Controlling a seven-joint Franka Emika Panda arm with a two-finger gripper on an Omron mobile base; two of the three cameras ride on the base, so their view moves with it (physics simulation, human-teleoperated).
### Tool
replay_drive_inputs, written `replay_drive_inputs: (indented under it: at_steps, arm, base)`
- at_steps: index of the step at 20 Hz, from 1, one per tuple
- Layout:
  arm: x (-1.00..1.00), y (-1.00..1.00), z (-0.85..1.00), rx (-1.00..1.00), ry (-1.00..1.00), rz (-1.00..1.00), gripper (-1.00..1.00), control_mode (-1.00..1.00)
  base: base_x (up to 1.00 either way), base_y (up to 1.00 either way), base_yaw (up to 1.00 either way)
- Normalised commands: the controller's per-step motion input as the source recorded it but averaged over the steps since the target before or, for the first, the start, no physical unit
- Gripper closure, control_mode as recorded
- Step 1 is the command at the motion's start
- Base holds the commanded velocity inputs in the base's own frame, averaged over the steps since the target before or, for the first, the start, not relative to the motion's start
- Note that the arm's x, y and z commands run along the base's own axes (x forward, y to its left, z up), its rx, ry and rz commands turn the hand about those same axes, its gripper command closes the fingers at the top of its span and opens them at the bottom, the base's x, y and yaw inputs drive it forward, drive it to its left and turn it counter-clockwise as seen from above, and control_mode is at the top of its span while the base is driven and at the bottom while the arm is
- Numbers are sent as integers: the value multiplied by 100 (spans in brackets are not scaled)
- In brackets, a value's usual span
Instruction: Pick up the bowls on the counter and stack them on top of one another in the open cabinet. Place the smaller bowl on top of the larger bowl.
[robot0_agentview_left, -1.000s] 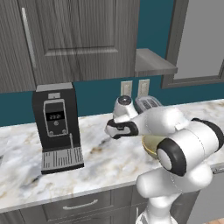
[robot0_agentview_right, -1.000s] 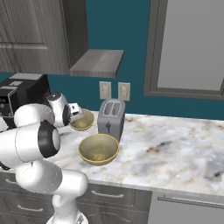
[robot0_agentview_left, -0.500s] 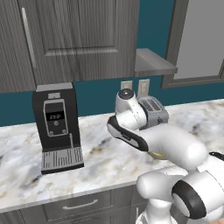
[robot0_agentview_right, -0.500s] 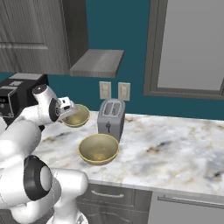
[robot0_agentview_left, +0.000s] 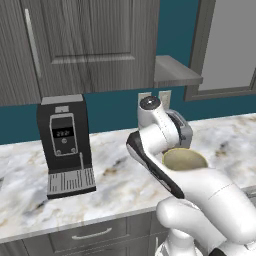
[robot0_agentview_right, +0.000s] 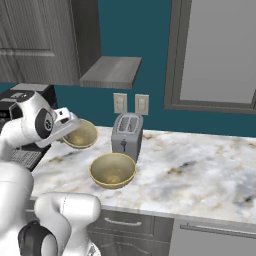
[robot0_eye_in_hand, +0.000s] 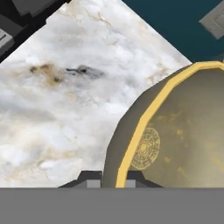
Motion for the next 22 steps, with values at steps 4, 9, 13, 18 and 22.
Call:
replay_drive_inputs:
  at_steps: [4, 9, 13, 18, 22]
  arm:
    - [-71, -45, 15, -1, 4, -5, 100, -100]
    - [-52, -47, 7, 0, 5, -12, 100, -100]
    - [-22, -56, 1, 0, 11, -14, 100, -100]
    - [-4, -16, 0, -6, 2, -7, 100, -100]
    - [0, 0, -4, -3, -1, 1, 100, -100]
  base:
    - [0, 0, 0]
    - [0, 0, 0]
    - [0, 0, 0]
    - [0, 0, 0]
    - [0, 0, 0]
